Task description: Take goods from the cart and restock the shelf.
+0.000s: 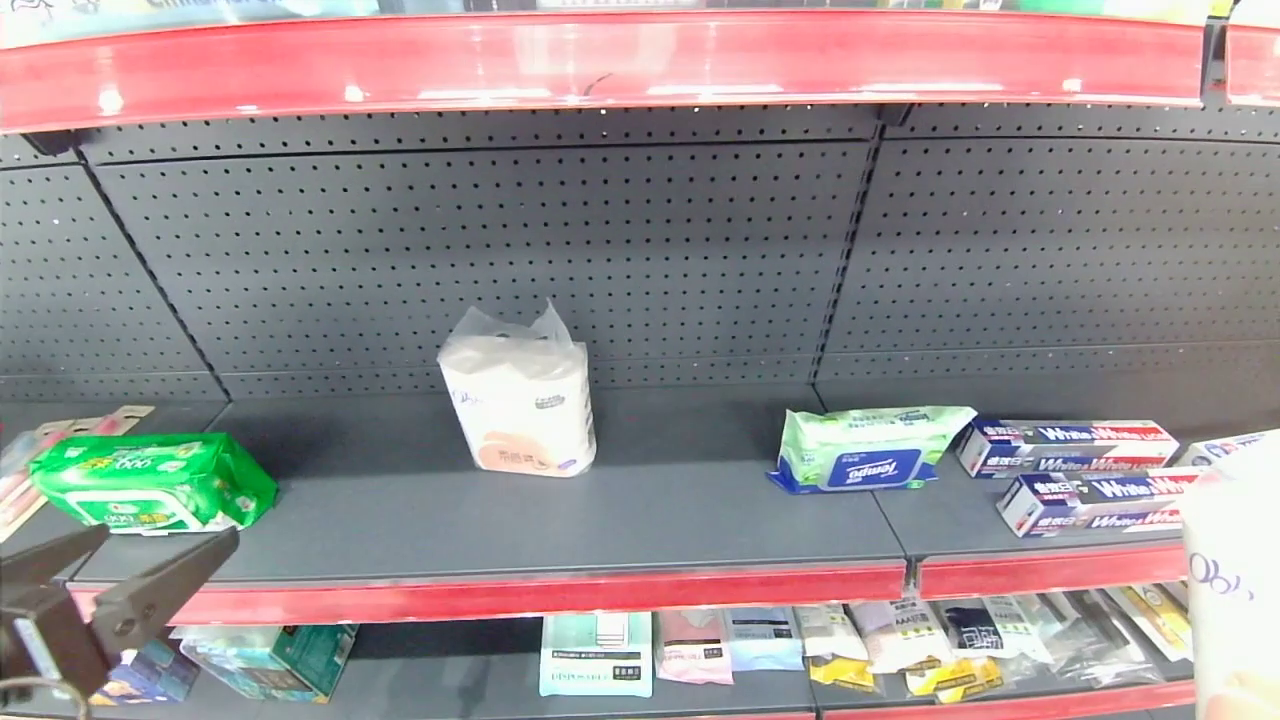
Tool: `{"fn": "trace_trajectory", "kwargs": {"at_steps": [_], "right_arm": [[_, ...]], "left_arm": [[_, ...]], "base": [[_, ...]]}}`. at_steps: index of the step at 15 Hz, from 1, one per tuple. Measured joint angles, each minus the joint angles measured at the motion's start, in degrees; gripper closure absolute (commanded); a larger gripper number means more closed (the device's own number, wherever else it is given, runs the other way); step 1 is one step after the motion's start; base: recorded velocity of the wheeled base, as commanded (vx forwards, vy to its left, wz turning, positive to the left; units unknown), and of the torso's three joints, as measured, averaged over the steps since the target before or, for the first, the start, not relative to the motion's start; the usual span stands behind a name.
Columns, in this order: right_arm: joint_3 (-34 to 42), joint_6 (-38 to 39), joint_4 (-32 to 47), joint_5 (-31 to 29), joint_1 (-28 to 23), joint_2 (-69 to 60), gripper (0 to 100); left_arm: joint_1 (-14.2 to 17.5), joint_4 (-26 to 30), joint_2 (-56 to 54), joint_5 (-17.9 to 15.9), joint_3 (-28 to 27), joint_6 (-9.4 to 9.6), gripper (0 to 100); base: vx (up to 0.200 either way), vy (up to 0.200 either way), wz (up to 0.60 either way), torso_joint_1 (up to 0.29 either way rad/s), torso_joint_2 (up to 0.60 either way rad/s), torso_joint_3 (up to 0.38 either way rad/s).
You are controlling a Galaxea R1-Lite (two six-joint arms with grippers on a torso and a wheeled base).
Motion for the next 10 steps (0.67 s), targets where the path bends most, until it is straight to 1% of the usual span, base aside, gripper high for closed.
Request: {"fn": "trace_trajectory", "kwargs": {"at_steps": [2,3,4,5,6,7,8,10], "right_arm": [[0.24,1.85,0.20,0.00,0.05,0.00,100],[0.52,2.32,0.17,-0.04,0.02,-0.09,100],[0.59,2.29,0.04,-0.15,-0.02,-0.11,100],[0.55,2.07,0.06,-0.37,-0.04,-0.09,100],[0.44,1.80,0.09,-0.44,-0.06,-0.04,100],[0.44,1.41,0.30,-0.44,-0.13,0.02,100],[0.52,1.19,0.39,-0.48,-0.13,0.07,100],[0.77,0.76,0.69,-1.32,-0.26,0.17,100]], "left_arm": [[0.06,-2.44,6.95,0.00,-1.13,0.00,0],[0.12,-4.55,10.75,-0.02,-1.68,0.00,0],[0.20,-8.02,14.36,-0.46,-2.12,0.00,0],[0.23,-12.51,18.14,-1.82,-2.43,0.22,0],[0.83,-16.98,22.38,-4.74,-2.62,1.80,0],[2.01,-20.35,26.30,-8.59,-2.68,4.90,0],[4.07,-23.25,30.32,-13.91,-2.79,10.02,0],[8.90,-27.27,37.52,-27.15,-3.28,20.94,0]], "base": [[0.000,0.000,0.00,0.000,0.00,0.000],[0.000,0.000,0.00,0.000,0.00,0.000],[0.000,0.000,0.00,0.000,0.00,0.000],[0.000,0.000,0.00,0.000,0.00,0.000],[0.000,0.000,0.00,0.000,0.00,0.000],[0.000,0.000,0.00,0.000,0.00,0.000],[0.000,0.000,0.00,0.000,0.00,0.000],[0.000,0.000,0.00,0.000,0.00,0.000]]}}
